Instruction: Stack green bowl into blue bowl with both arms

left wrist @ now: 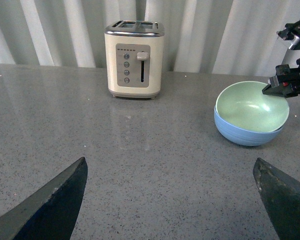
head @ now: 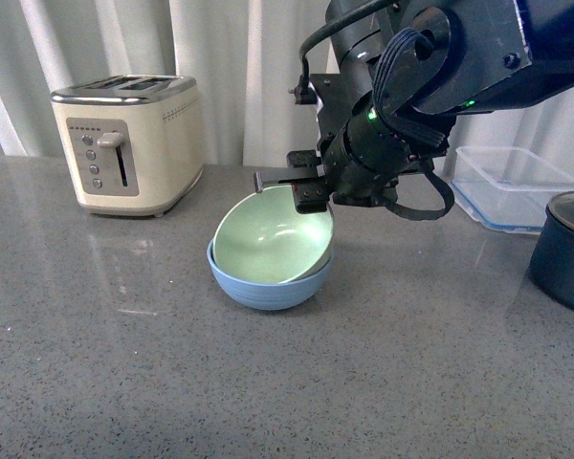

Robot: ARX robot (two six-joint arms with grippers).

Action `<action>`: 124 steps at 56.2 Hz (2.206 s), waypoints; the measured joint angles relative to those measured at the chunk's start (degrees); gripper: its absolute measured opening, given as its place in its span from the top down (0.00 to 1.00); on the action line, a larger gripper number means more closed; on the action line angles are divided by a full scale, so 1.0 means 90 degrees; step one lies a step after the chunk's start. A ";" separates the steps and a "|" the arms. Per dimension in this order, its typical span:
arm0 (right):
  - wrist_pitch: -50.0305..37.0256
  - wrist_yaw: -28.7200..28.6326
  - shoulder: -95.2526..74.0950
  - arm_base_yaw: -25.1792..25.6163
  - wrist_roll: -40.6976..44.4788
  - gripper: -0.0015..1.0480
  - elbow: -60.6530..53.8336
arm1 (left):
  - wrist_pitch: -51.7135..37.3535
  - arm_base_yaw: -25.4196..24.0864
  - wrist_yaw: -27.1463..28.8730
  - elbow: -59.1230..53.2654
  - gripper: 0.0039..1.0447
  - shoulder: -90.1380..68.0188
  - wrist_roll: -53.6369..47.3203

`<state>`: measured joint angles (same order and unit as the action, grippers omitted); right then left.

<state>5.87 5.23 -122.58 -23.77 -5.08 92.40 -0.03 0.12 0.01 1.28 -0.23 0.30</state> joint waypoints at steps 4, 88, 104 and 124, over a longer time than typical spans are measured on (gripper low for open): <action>-0.0352 -0.0138 0.0226 0.0029 -0.0131 0.56 -0.0294 | 0.0000 0.0000 0.0002 0.0000 0.06 0.0002 0.0000; -0.6154 -0.0551 0.7720 0.2625 0.0551 0.99 -1.0003 | 0.0000 0.0000 0.0000 0.0000 0.06 0.0007 0.0000; -0.5071 -0.0571 0.9032 0.2625 0.0551 0.99 -1.0183 | 0.0000 0.0000 0.0000 0.0000 0.06 0.0005 0.0000; -0.3655 -0.0571 1.0598 0.2628 0.0551 0.99 -1.0234 | 0.0000 0.0000 0.0000 0.0000 0.06 0.0005 0.0000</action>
<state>-27.03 0.10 -27.20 -0.12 -0.12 0.30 -0.03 0.12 0.01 1.28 -0.19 0.30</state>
